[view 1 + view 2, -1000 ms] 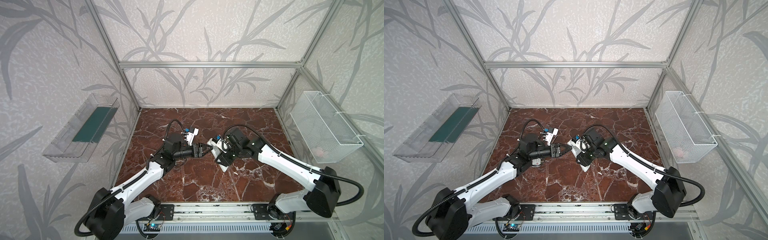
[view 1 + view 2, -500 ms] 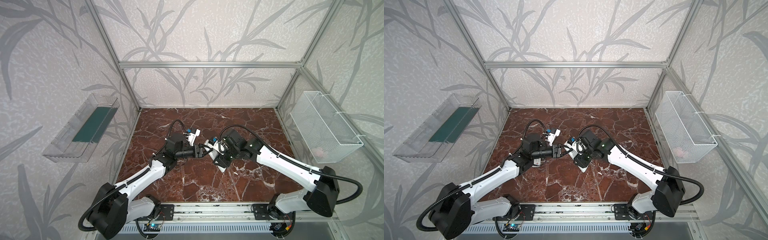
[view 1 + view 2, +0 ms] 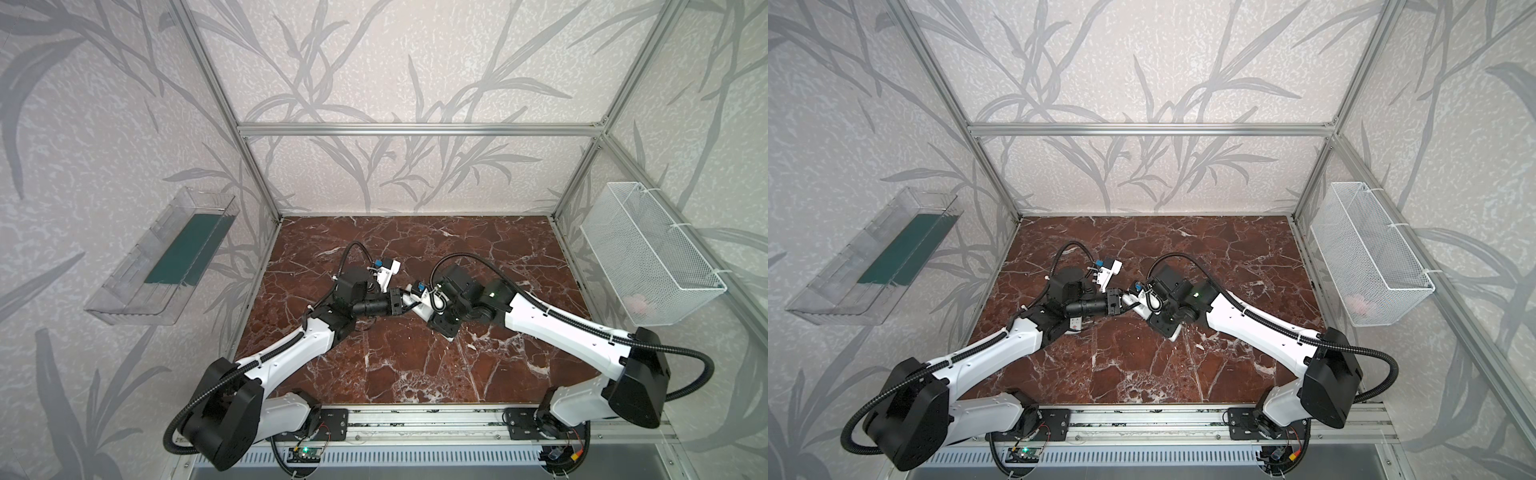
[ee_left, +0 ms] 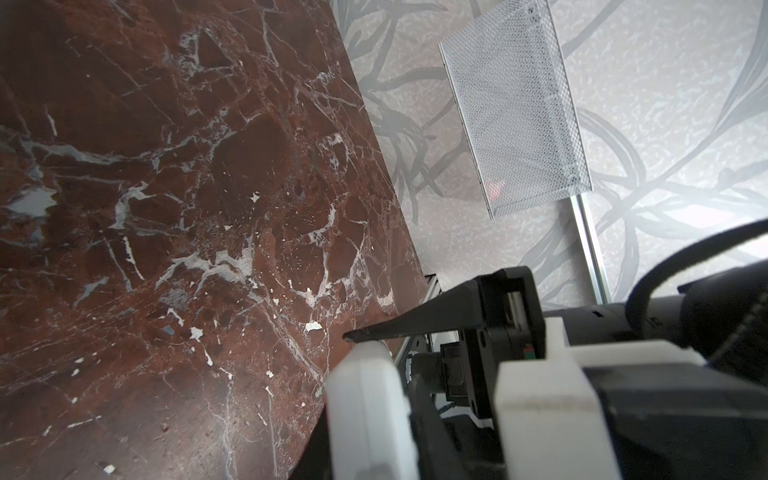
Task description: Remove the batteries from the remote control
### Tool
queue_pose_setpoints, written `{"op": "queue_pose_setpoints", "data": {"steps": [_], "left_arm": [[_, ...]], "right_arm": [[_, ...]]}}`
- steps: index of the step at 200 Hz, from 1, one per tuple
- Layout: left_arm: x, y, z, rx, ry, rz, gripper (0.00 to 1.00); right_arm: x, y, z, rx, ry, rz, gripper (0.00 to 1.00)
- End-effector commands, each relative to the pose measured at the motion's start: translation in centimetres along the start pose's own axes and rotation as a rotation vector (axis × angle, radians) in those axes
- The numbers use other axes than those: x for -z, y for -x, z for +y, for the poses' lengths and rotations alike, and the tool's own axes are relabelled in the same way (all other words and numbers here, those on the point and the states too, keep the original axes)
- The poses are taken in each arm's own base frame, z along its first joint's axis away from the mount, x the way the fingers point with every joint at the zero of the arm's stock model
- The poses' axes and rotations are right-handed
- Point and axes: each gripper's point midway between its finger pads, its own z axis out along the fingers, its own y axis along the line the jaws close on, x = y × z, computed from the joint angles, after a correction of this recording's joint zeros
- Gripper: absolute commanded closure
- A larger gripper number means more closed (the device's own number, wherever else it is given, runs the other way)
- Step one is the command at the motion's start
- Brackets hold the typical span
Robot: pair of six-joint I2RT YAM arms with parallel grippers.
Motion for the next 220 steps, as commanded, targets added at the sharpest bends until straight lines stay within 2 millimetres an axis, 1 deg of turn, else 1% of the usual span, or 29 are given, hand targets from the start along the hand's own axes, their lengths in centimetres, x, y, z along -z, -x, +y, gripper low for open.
{"op": "queue_pose_setpoints", "data": {"steps": [1,22,38,63,79,93,108,118,132,147,163,180,190,202,207,220], "left_arm": [[0.1,0.5,-0.5,-0.043,-0.029,-0.027,0.89],[0.2,0.5,0.0,-0.036,-0.016,-0.039,0.92],[0.2,0.5,0.5,-0.031,0.001,-0.053,0.92],[0.5,0.7,1.9,-0.028,0.048,-0.102,0.93],[0.8,0.8,3.0,-0.022,0.073,-0.162,0.93],[1.3,0.9,3.9,-0.019,0.087,-0.226,0.93],[1.9,1.0,5.1,-0.013,0.119,-0.289,0.93],[2.2,1.0,5.9,-0.007,0.145,-0.323,0.93],[2.6,0.9,7.0,-0.003,0.187,-0.353,0.94],[2.9,0.6,8.1,0.001,0.23,-0.374,1.0],[3.4,0.2,9.1,0.003,0.269,-0.402,1.0],[3.8,-0.2,9.9,0.011,0.294,-0.433,1.0],[4.0,-0.3,10.3,0.02,0.308,-0.446,1.0],[4.2,-0.6,10.7,0.028,0.321,-0.454,1.0],[4.3,-0.7,10.8,0.03,0.325,-0.457,1.0],[4.4,-0.9,11.1,0.035,0.335,-0.461,1.0]], "right_arm": [[0.7,1.0,0.5,0.013,0.01,-0.025,0.44],[1.1,1.1,0.0,-0.031,-0.013,-0.033,0.27],[1.8,1.1,-0.1,-0.088,0.01,-0.06,0.18],[3.6,1.2,-0.7,-0.26,0.108,-0.153,0.1],[4.6,1.1,-2.0,-0.449,0.174,-0.246,0.07],[5.0,0.3,-2.9,-0.637,0.249,-0.277,0.05],[4.2,-1.2,-3.5,-0.843,0.325,-0.246,0.06],[3.5,-2.1,-3.3,-0.931,0.384,-0.22,0.06],[2.6,-2.9,-2.5,-0.984,0.443,-0.187,0.05],[1.5,-4.1,-2.1,-1.005,0.423,-0.134,0.05],[0.2,-5.1,-1.8,-1.033,0.417,-0.1,0.06],[-1.2,-5.3,-1.5,-1.032,0.416,-0.088,0.06],[-2.1,-5.3,-1.3,-1.06,0.417,-0.075,0.05],[-3.2,-5.0,-1.0,-1.062,0.421,-0.063,0.03],[-3.6,-4.9,-1.0,-1.063,0.427,-0.059,0.0],[-4.7,-4.3,-0.6,-1.058,0.443,-0.046,0.01]]}}
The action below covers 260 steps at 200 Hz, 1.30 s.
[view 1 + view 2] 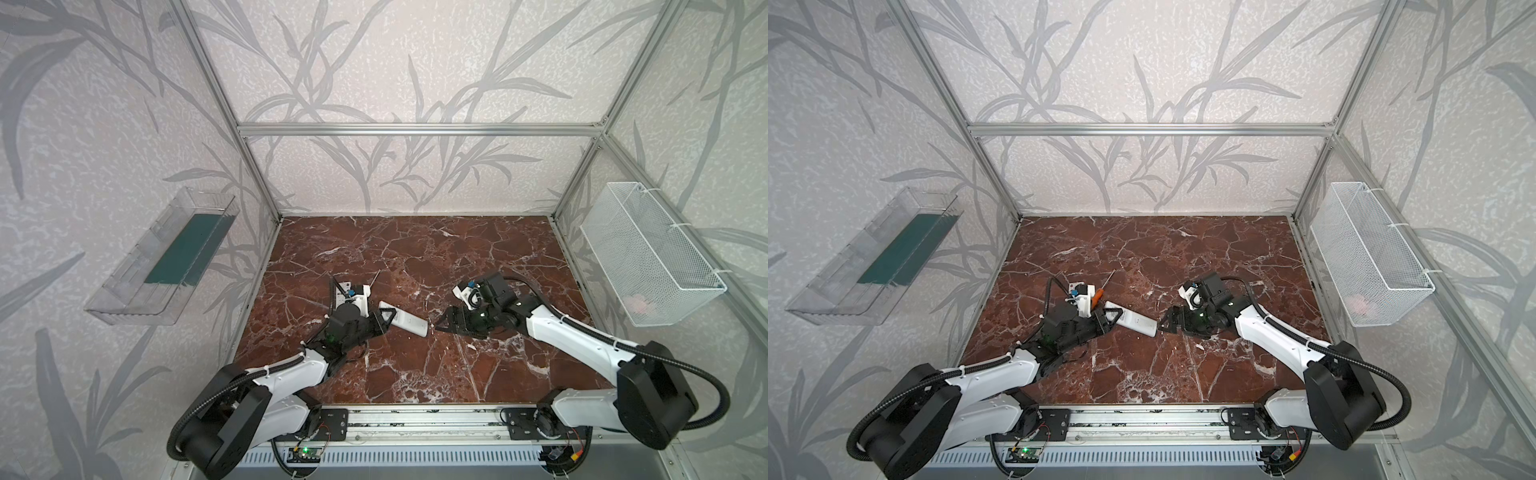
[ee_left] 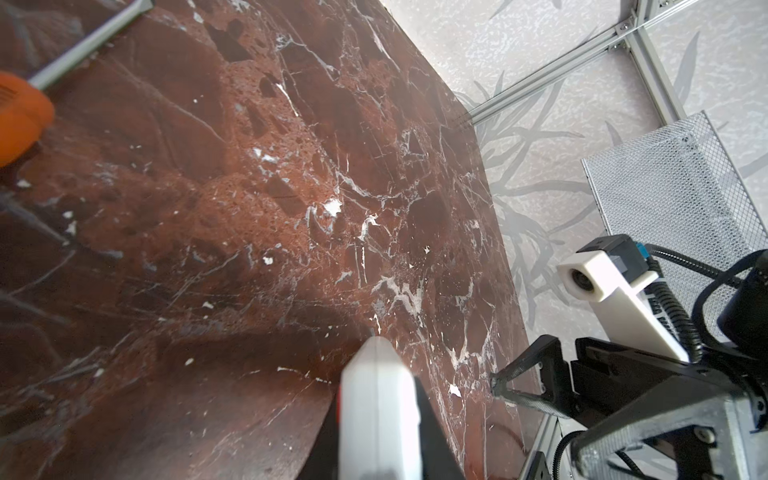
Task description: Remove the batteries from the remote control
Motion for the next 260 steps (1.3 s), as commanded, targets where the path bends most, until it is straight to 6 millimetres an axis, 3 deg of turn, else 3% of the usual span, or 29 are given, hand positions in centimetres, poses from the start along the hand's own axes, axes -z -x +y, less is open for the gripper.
{"op": "queue_pose_setpoints", "data": {"steps": [1,51,82,124,133,159,214,260], "left_arm": [[0.5,1.5,-0.1,0.002,0.004,-0.095,1.0],[1.0,1.0,1.0,0.014,0.043,-0.093,1.0],[1.3,0.9,1.1,0.015,0.05,-0.096,1.0],[1.3,0.5,1.2,0.013,0.055,-0.07,1.0],[1.2,0.4,1.2,0.015,0.057,-0.066,1.0],[0.9,0.0,1.4,0.026,0.06,-0.043,1.0],[0.5,-0.3,1.3,0.035,0.047,-0.029,1.0],[0.6,-0.2,1.3,0.033,0.049,-0.029,1.0]], "right_arm": [[-2.0,0.8,1.0,-0.01,0.041,0.003,0.01],[-6.1,1.3,1.7,0.002,0.006,0.042,0.01],[-7.6,2.1,1.7,-0.034,0.016,0.022,0.01],[-8.2,3.4,1.8,-0.053,0.019,-0.025,0.01],[-9.0,3.3,0.9,-0.075,0.008,-0.013,0.01],[-10.0,3.4,0.9,-0.107,0.044,-0.006,0.01],[-10.7,3.9,0.6,-0.128,0.038,-0.012,0.0],[-11.0,3.3,-0.6,-0.129,-0.014,0.011,0.11]]}}
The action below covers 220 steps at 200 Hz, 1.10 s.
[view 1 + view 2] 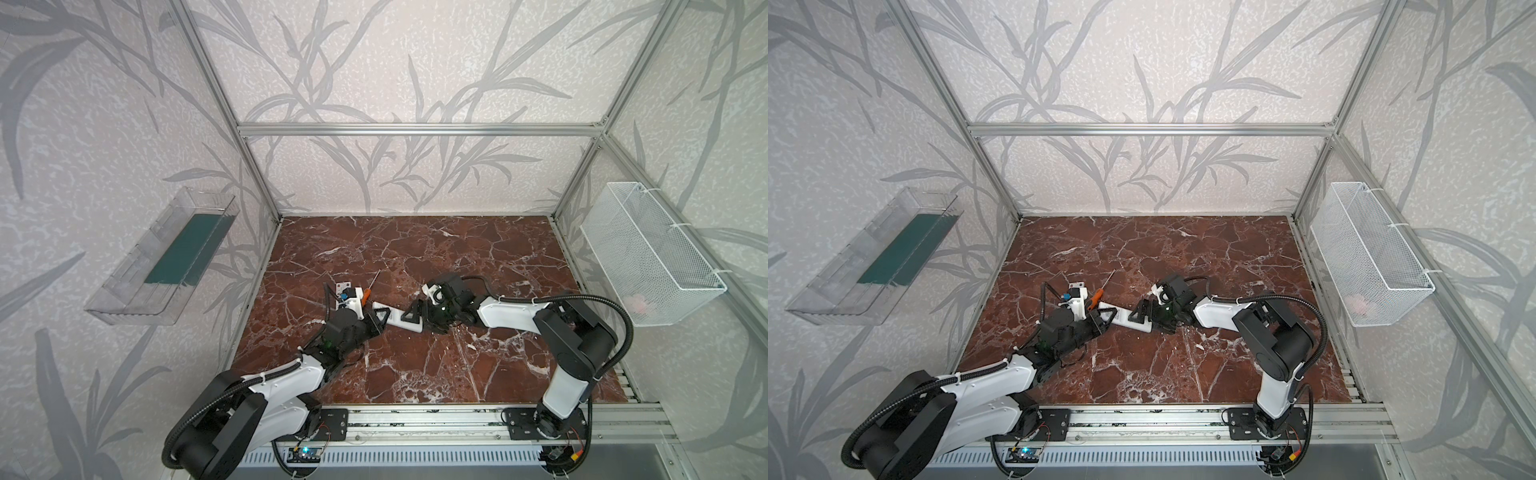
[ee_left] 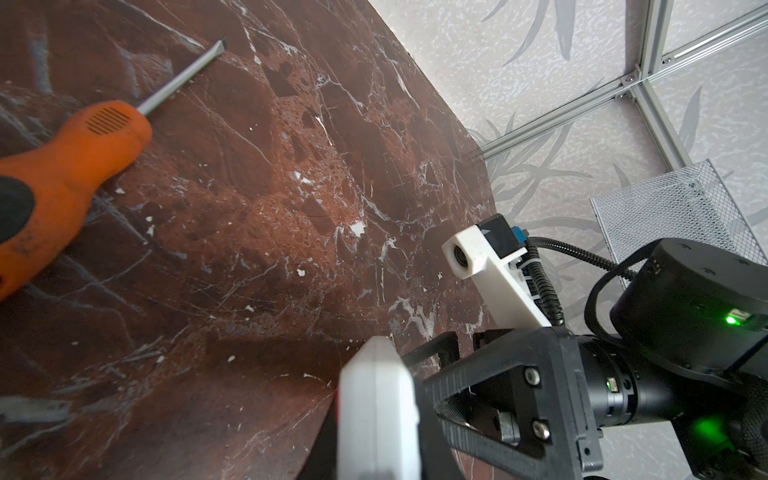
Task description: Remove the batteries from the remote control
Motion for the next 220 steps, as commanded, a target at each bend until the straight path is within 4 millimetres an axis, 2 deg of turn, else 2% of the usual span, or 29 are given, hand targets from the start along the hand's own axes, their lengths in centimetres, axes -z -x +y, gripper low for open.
{"op": "queue_pose_setpoints", "data": {"steps": [1,59,97,144,176,220], "left_arm": [[-0.2,-0.6,0.2,-0.015,0.013,0.032,1.0],[-0.2,-0.6,0.1,-0.015,0.012,0.036,1.0],[-0.2,-0.6,-0.2,-0.019,0.005,0.036,1.0],[-0.2,-0.8,-0.1,-0.018,0.003,0.049,1.0],[-0.1,-0.9,-0.2,-0.019,0.0,0.05,1.0],[0.1,-0.8,-0.1,-0.019,0.003,0.046,1.0]], "right_arm": [[-0.8,-0.9,-2.5,-0.029,-0.088,0.028,0.11],[-0.9,-1.2,-3.4,-0.022,-0.12,0.033,0.2],[-0.5,-1.4,-4.2,0.021,-0.211,0.041,0.19],[-1.8,-1.1,-1.6,-0.007,-0.036,0.046,0.1],[-2.3,-0.9,-1.6,-0.031,-0.021,0.052,0.1],[-2.0,-1.1,-3.6,-0.043,-0.118,0.05,0.14]]}}
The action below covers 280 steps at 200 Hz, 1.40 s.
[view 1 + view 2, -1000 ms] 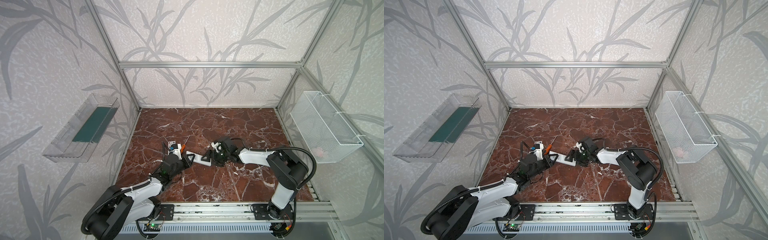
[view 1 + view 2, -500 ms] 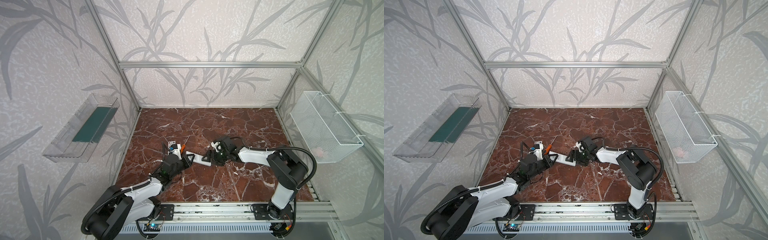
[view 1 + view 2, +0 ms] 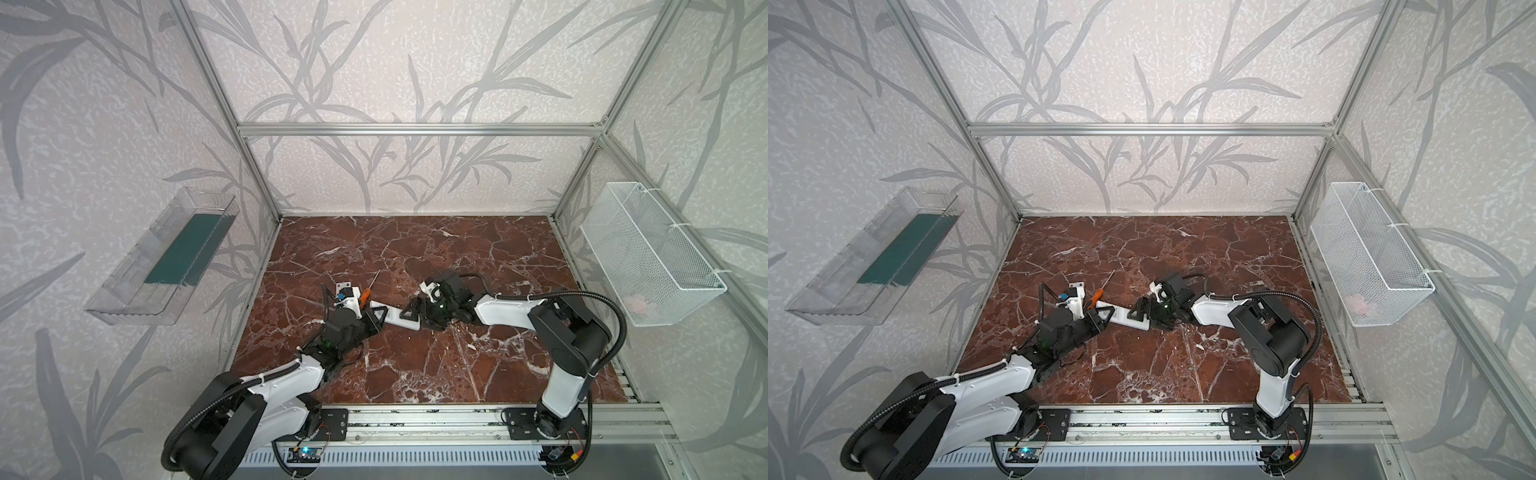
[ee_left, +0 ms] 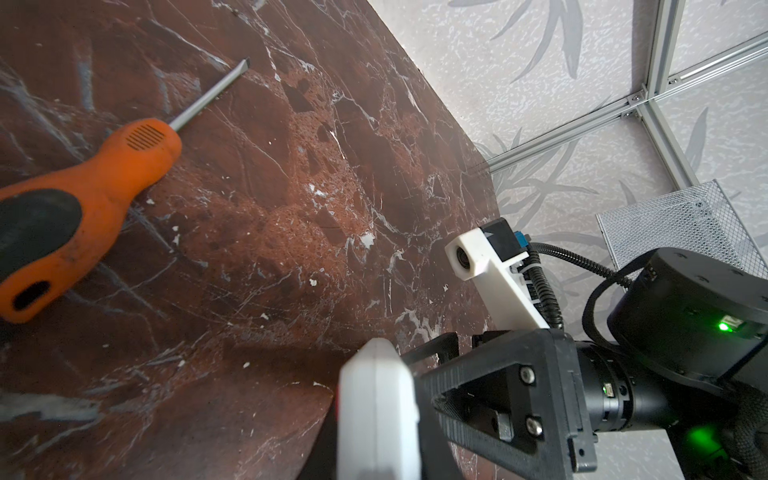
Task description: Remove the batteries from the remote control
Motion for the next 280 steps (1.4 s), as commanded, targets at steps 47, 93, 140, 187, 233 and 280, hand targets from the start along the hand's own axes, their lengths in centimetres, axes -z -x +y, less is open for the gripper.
{"op": "queue_pose_setpoints", "data": {"steps": [47,93,140,187,233,280], "left_arm": [[-0.1,-1.5,-0.6,-0.033,-0.022,0.075,1.0],[-0.1,-1.3,-1.0,-0.043,-0.024,0.078,1.0],[0.2,-0.9,-1.6,-0.087,-0.003,0.067,1.0],[1.5,-0.4,-1.2,-0.256,0.193,0.045,1.0],[0.9,-0.7,-0.9,-0.248,0.21,0.058,1.0],[0.4,-0.5,-1.6,-0.251,0.197,0.057,1.0]], "right_arm": [[-0.6,-2.0,-5.5,-0.016,-0.244,0.058,0.17],[1.5,-1.8,-6.6,0.101,-0.458,0.054,0.13],[4.7,-1.3,-7.8,0.252,-0.766,0.047,0.08],[9.0,0.1,-6.3,0.315,-0.897,-0.037,0.06],[12.9,-0.2,-7.1,0.247,-0.845,-0.07,0.05],[15.9,-1.4,-5.3,0.236,-0.629,-0.16,0.05]]}}
